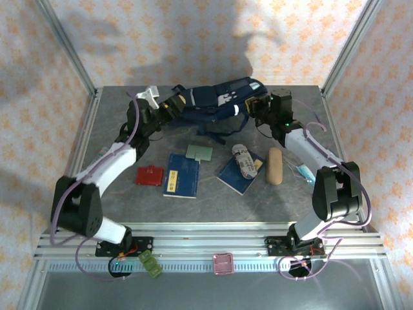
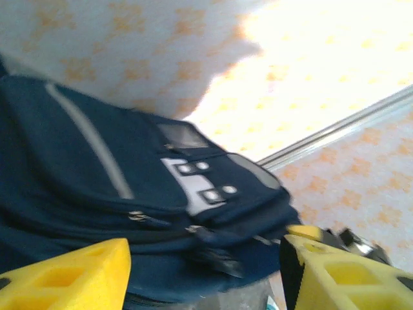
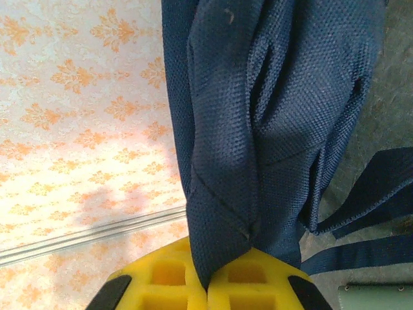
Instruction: Pack the student bag
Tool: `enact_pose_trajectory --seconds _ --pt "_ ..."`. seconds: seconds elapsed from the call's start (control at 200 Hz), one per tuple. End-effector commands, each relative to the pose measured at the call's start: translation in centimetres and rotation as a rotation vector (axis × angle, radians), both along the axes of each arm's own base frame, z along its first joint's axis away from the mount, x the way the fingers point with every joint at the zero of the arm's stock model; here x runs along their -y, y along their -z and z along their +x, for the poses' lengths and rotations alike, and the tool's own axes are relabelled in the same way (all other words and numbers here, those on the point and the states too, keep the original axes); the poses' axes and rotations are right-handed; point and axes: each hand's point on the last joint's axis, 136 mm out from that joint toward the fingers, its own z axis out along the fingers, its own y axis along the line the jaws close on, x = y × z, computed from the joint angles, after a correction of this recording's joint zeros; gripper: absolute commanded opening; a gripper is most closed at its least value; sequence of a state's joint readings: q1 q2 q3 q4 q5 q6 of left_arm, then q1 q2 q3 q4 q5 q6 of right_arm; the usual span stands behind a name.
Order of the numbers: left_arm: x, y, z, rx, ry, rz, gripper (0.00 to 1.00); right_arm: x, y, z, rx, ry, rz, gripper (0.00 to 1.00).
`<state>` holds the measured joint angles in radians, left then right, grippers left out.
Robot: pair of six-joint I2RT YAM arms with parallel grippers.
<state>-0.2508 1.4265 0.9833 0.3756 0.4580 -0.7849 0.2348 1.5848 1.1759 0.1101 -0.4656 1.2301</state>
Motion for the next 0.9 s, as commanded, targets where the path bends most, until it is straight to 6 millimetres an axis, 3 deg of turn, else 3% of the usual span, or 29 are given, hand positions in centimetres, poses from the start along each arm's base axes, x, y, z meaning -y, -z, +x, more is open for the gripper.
enact_pose_trajectory --seconds 0.0,0.095,0.225,0.345,0.471,0.571,0.736,0.896 --pt "1.6 2.6 -2.3 0.051 0.010 0.122 0.62 -0.3 -3.7 0.4 0.098 0.023 0.053 0.00" --pt "4.1 4.8 -4.3 0.090 0.034 0.171 0.65 -0.5 -3.3 0.3 0.092 0.024 0.055 0.00" --pt "6.7 7.8 -5.3 0.139 0.040 0.234 0.65 -0.8 -3.6 0.2 0.104 0.020 0.056 0.00" --pt "8.5 8.6 -5.9 0.250 0.009 0.290 0.65 -0.8 -3.8 0.0 0.110 0.022 0.055 0.00" --pt "8.7 9.1 -5.5 0.352 -0.043 0.284 0.64 -1.0 -4.1 -0.3 0.120 0.009 0.062 0.00" --pt "8.4 8.2 -5.3 0.477 -0.086 0.270 0.64 -1.2 -4.2 -0.5 0.125 -0.002 0.061 0.00" --pt "10.0 9.3 -2.8 0.468 -0.087 0.377 0.62 -1.4 -4.1 -0.7 0.129 -0.013 0.069 0.00" --pt "10.2 8.2 -2.2 0.563 -0.125 0.382 0.58 -1.8 -4.3 -0.7 0.133 -0.028 0.081 0.00"
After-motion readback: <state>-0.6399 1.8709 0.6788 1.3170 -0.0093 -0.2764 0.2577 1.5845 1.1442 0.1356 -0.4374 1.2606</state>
